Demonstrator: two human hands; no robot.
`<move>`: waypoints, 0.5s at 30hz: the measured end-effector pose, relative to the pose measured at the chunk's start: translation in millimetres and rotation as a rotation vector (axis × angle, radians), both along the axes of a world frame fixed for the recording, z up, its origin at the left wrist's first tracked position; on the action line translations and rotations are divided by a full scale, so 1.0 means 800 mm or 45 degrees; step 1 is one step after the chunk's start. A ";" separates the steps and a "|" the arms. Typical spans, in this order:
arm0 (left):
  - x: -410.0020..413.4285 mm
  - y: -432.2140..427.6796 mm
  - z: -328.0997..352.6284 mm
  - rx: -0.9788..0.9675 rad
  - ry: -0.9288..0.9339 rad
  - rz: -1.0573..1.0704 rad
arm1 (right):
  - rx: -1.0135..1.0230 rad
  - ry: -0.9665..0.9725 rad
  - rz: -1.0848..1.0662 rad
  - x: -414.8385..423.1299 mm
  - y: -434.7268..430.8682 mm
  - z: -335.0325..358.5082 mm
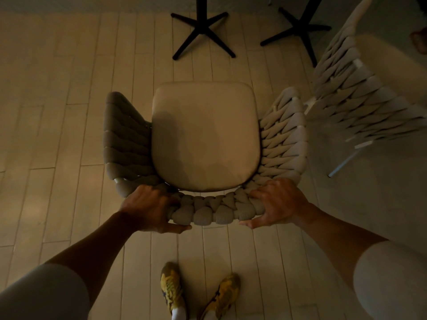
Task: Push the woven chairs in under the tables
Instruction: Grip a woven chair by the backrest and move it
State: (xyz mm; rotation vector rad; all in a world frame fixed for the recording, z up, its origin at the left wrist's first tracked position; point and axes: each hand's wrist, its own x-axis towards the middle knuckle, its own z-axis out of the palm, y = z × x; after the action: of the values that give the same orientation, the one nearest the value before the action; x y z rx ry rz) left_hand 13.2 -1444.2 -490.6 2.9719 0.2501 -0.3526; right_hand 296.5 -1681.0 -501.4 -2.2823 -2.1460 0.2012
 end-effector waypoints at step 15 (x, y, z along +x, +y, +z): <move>0.057 0.049 -0.003 -0.036 -0.134 0.043 | 0.070 0.022 -0.013 0.057 0.051 -0.003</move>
State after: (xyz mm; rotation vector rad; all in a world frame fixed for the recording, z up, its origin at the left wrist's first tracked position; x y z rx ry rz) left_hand 58.6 -1404.7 -492.6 2.9431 0.2800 -0.1939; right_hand 342.4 -1639.9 -503.6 -2.2534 -2.1038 0.1594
